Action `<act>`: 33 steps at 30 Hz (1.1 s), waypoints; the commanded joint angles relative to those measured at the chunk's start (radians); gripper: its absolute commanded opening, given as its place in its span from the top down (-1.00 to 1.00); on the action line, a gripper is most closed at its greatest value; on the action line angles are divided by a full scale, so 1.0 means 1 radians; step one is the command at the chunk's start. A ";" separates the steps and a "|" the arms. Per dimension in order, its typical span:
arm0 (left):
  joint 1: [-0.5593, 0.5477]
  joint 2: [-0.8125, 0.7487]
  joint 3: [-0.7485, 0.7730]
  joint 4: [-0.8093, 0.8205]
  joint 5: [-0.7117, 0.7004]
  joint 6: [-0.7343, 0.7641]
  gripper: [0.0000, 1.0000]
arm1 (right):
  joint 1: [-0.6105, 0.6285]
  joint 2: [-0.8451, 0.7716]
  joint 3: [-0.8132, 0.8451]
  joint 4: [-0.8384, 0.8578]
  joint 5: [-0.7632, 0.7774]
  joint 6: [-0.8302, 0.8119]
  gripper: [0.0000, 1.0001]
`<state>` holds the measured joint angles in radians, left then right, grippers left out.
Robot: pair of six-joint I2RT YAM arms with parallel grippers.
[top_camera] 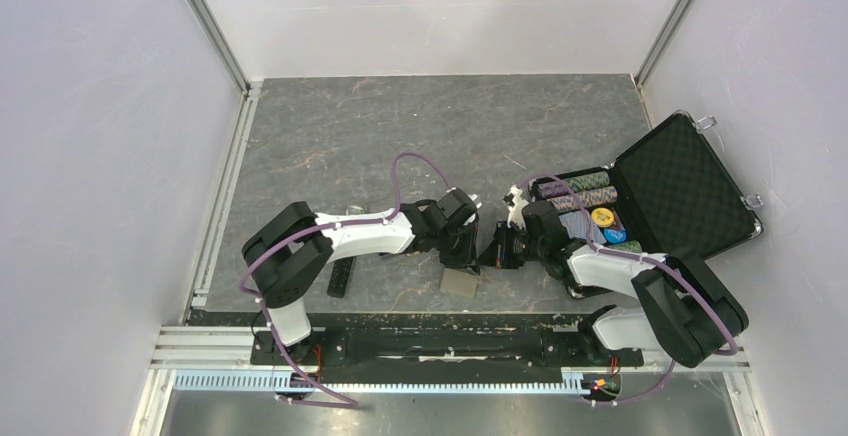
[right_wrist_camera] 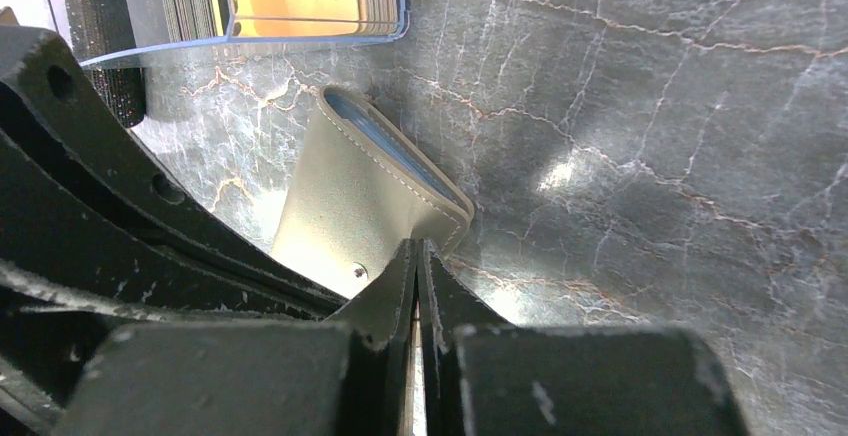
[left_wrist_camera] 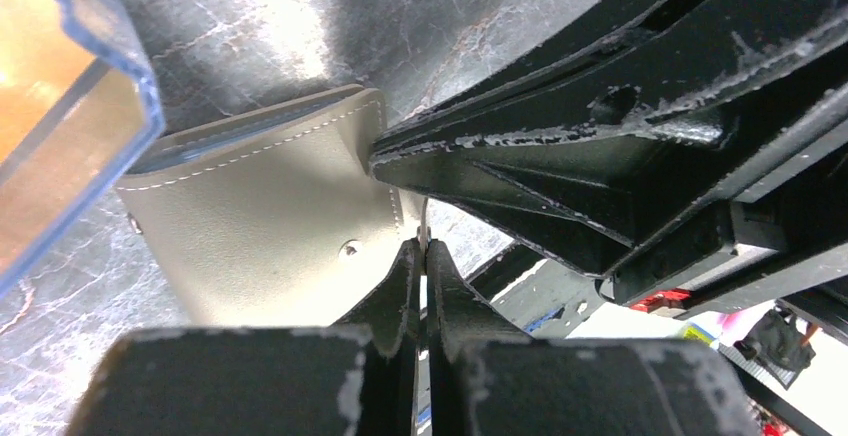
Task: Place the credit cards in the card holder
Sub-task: Close the card holder at the corner of the board.
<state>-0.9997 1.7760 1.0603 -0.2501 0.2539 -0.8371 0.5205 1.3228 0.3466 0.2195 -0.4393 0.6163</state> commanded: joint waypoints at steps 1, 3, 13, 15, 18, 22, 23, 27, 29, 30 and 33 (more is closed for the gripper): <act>-0.004 -0.044 0.038 -0.069 -0.085 0.009 0.95 | 0.001 -0.016 -0.007 -0.024 0.020 -0.021 1.00; -0.005 -0.056 0.038 -0.091 -0.106 0.010 0.95 | 0.001 -0.013 -0.008 -0.024 0.020 -0.021 1.00; -0.005 -0.053 0.063 -0.179 -0.169 0.030 0.95 | 0.001 -0.016 -0.006 -0.029 0.016 -0.026 1.00; -0.004 -0.040 0.066 -0.180 -0.156 0.031 0.96 | 0.001 -0.017 -0.006 -0.032 0.015 -0.028 1.00; -0.006 -0.025 0.074 -0.194 -0.151 0.036 0.95 | 0.001 -0.026 -0.002 -0.039 0.018 -0.031 1.00; -0.007 -0.018 0.086 -0.229 -0.175 0.045 0.95 | 0.001 -0.031 0.002 -0.052 0.021 -0.038 1.00; -0.008 -0.018 0.088 -0.237 -0.182 0.048 0.95 | 0.000 -0.033 0.003 -0.054 0.021 -0.040 1.00; -0.011 -0.016 0.098 -0.264 -0.210 0.059 0.95 | 0.000 -0.052 0.008 -0.064 0.019 -0.048 1.00; -0.014 -0.008 0.105 -0.274 -0.216 0.064 0.95 | 0.001 -0.071 0.013 -0.069 0.012 -0.054 1.00; -0.015 -0.005 0.109 -0.278 -0.217 0.065 0.95 | 0.001 -0.080 0.016 -0.069 0.005 -0.058 1.00; -0.020 0.004 0.116 -0.283 -0.218 0.070 0.95 | 0.001 -0.105 0.030 -0.052 -0.010 -0.066 1.00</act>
<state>-1.0096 1.7630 1.1339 -0.5049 0.0757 -0.8207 0.5205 1.2613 0.3454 0.1410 -0.4320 0.5812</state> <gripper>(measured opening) 0.036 0.004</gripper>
